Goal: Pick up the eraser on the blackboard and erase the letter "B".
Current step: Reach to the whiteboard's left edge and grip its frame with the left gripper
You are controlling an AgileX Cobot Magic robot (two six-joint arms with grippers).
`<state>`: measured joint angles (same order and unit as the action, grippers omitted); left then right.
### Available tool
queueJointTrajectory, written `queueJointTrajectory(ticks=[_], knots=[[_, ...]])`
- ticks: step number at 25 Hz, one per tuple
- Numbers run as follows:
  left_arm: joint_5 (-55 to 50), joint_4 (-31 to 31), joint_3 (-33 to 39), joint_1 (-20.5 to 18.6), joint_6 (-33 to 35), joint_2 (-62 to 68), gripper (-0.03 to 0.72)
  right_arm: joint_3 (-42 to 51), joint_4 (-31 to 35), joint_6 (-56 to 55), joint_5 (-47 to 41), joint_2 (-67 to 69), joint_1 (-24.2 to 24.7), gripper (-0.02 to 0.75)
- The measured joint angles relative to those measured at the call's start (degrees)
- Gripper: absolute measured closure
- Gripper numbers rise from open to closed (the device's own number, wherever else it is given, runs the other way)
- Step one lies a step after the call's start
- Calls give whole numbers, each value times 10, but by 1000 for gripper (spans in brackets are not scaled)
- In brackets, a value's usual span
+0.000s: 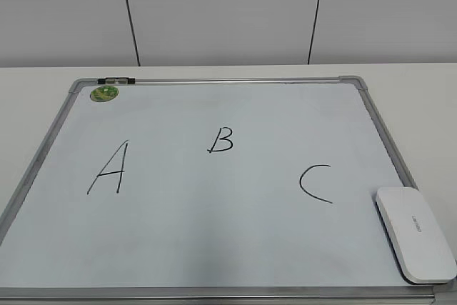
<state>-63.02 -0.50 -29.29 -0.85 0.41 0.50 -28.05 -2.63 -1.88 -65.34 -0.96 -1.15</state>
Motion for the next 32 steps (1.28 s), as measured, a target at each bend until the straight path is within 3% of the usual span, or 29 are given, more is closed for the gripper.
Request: queueJointTrajectory(ticks=[19, 32], knots=[[4, 5, -6, 0, 0, 13, 446, 0, 0, 0, 0, 0, 0, 182], [62, 5, -110, 0, -4, 397, 446, 0, 0, 0, 0, 0, 0, 183]])
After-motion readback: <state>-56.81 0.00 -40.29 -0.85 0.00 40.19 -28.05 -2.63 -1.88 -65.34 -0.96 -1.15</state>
